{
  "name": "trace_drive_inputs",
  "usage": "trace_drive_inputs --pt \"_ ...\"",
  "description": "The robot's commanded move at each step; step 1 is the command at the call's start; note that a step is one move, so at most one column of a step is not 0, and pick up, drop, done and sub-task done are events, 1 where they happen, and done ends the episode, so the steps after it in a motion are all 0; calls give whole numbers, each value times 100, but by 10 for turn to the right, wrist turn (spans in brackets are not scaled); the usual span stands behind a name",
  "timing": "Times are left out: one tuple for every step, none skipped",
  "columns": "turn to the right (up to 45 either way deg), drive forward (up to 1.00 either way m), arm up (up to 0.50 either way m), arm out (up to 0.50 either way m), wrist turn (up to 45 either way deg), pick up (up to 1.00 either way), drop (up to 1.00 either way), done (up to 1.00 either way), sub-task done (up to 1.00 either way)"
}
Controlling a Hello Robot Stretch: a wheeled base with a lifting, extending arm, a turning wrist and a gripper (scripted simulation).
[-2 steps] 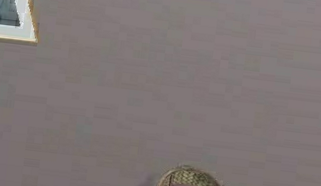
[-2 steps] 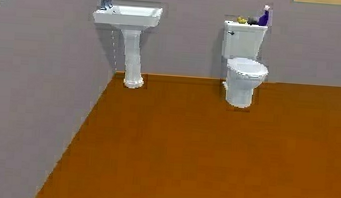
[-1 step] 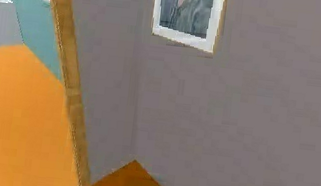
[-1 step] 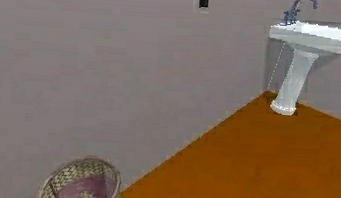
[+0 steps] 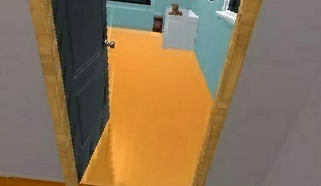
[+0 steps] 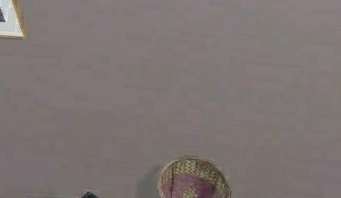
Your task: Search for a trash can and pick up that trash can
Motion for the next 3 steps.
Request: trace_drive_inputs --pt "-240 0 0 0 0 0 0 0 0" --pt "0 0 8 0 0 0 0 0 0" --pt "0 0 0 50 0 0 0 0 0"
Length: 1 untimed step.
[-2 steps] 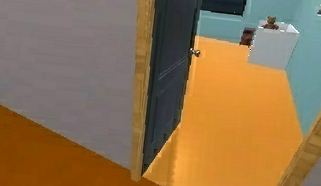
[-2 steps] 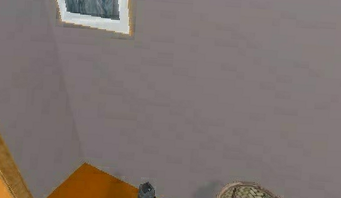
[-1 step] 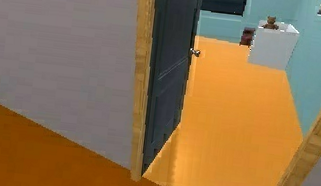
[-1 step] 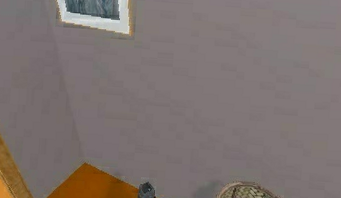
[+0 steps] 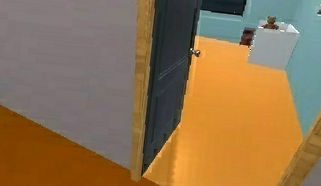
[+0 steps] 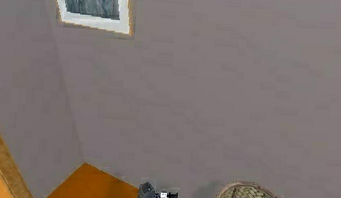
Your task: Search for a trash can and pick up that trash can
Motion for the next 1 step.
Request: trace_drive_inputs --pt "0 0 0 0 450 0 0 0 0"
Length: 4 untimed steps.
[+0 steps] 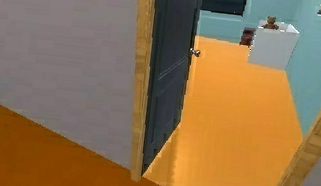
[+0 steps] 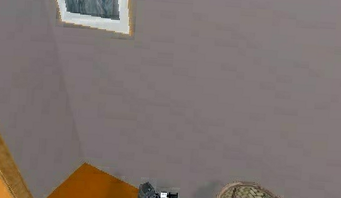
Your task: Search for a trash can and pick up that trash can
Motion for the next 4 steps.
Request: trace_drive_inputs --pt "0 0 0 0 450 0 0 0 0" --pt "0 0 0 0 450 0 0 0 0" --pt "0 0 0 0 150 0 0 0 0" --pt "0 0 -30 0 0 0 0 0 0"
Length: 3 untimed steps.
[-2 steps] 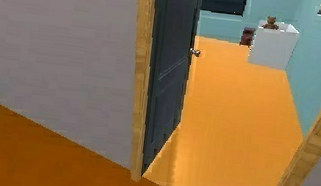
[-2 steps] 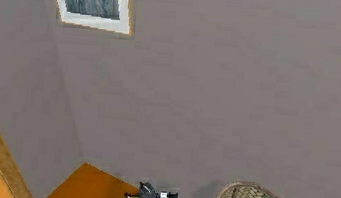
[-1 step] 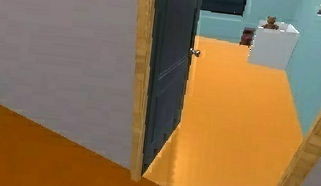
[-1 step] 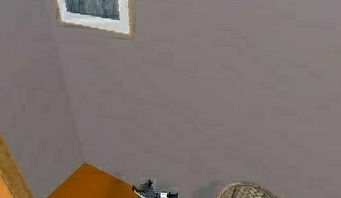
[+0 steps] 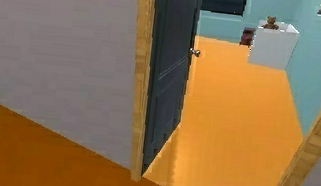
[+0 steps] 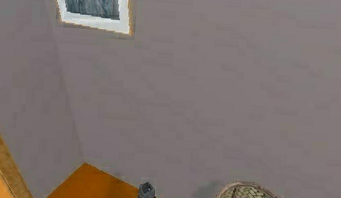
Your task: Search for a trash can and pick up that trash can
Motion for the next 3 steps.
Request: trace_drive_inputs --pt "0 0 0 0 0 100 0 0 0" --pt "0 0 10 0 0 0 0 0 0" --pt "0 0 0 0 0 0 0 100 0"
